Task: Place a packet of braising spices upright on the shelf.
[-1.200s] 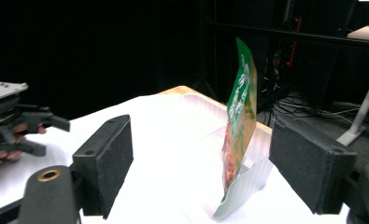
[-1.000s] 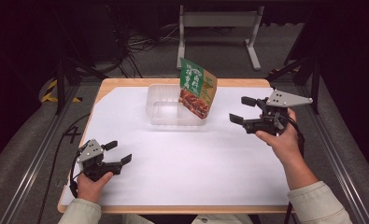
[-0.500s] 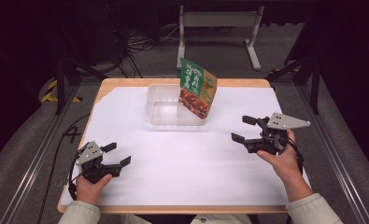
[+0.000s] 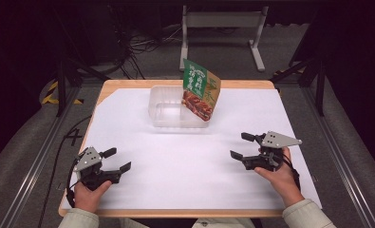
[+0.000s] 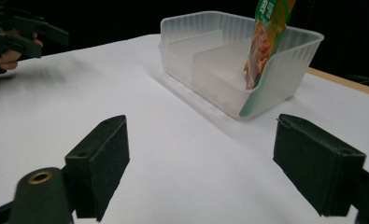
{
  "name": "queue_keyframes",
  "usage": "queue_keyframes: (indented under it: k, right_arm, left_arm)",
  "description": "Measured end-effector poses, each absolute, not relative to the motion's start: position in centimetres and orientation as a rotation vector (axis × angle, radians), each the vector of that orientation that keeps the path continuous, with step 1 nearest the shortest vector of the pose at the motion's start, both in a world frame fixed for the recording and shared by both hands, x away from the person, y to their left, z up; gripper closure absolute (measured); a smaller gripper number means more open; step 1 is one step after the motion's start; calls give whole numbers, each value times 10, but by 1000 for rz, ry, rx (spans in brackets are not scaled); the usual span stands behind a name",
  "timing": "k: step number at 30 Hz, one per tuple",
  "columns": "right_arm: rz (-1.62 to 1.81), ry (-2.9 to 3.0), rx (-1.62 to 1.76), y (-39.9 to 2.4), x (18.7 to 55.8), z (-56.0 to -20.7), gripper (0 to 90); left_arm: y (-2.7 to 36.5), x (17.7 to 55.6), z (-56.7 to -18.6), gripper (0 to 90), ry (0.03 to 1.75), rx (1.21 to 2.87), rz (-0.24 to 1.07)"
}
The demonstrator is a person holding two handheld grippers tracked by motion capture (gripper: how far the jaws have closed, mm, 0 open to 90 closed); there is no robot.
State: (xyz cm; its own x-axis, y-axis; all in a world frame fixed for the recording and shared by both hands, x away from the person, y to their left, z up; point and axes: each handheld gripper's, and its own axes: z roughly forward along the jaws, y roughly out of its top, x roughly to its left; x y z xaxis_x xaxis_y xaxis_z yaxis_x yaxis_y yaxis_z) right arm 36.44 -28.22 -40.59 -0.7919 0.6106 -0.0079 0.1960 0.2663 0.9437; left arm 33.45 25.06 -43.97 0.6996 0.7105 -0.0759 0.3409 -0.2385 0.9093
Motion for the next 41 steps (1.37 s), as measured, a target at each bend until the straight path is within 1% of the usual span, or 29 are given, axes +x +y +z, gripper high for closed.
queue_keyframes:
  k: [6, 18, 37, 41]
  right_arm:
    - [1514, 2176, 760, -284, 363, -422, 179]
    - [1491, 2214, 806, -284, 358, -442, 180]
    - [1511, 2183, 826, -287, 358, -442, 167]
    - [1507, 2177, 819, -288, 357, -441, 183]
  left_arm:
    - [249, 334, -439, 187, 819, 1844, 426]
    - [245, 337, -440, 186, 808, 1851, 416]
    - [243, 342, -443, 187, 802, 1864, 394]
    - [242, 342, -443, 187, 802, 1862, 394]
